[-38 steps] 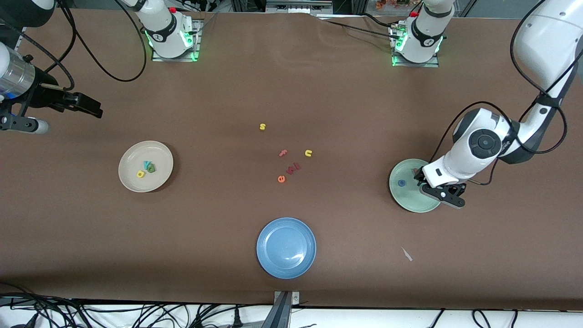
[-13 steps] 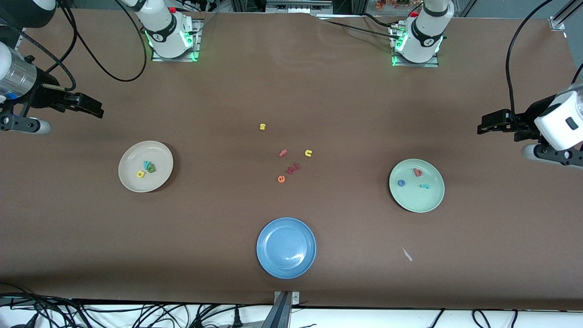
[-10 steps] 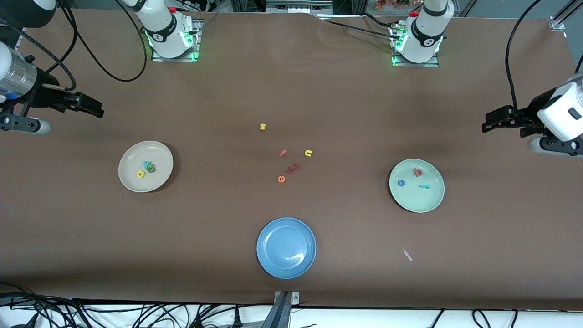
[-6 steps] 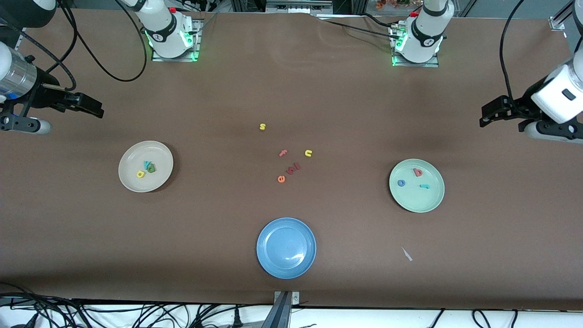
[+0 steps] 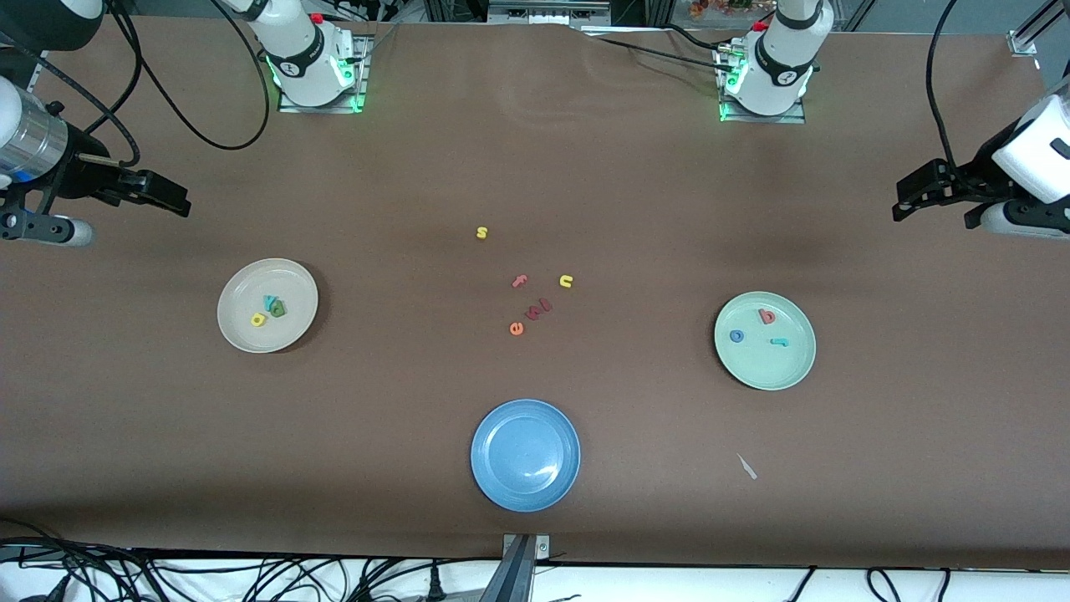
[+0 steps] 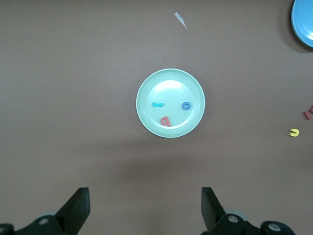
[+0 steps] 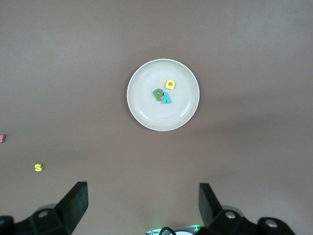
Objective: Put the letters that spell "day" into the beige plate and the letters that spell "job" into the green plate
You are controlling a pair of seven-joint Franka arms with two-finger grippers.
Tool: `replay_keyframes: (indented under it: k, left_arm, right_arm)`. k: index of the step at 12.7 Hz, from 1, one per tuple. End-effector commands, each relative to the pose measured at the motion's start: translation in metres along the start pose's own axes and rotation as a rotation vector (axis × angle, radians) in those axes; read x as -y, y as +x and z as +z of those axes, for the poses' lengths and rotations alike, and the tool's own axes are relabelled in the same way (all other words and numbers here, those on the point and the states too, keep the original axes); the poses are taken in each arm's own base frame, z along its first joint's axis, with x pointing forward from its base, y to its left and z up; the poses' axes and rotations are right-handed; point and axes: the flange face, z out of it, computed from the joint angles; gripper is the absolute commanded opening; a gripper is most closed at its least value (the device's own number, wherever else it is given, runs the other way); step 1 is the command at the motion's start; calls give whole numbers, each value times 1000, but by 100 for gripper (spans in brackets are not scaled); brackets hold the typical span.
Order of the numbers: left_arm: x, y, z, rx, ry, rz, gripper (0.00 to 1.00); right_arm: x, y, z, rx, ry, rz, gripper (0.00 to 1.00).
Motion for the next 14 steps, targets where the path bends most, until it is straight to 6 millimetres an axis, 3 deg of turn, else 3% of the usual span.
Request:
replay_keyframes:
  k: [1, 14]
  left_arm:
    - [-9, -4, -7, 15, -16, 32, 100]
    - [-10, 16, 9, 42, -14, 31, 100]
  right_arm:
    - [1, -2, -3, -16, 3, -3, 100]
    - [3, -1, -3, -17, 26, -16, 100]
